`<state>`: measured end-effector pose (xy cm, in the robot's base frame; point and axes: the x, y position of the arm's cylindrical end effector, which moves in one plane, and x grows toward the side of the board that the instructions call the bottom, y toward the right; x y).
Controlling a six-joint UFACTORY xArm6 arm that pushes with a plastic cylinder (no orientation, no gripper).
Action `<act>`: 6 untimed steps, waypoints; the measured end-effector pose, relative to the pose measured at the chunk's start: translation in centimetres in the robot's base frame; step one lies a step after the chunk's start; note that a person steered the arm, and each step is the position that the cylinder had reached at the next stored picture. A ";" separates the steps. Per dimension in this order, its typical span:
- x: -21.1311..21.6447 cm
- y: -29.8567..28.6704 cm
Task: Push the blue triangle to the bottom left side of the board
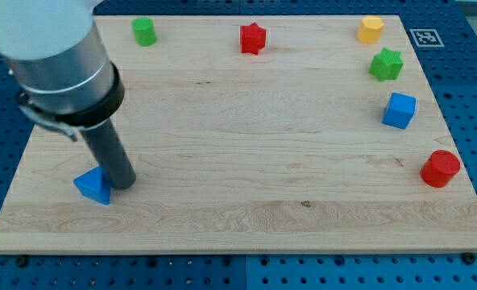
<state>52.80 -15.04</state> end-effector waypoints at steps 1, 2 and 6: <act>-3.2 -0.1; -2.5 -1.9; 1.4 -3.9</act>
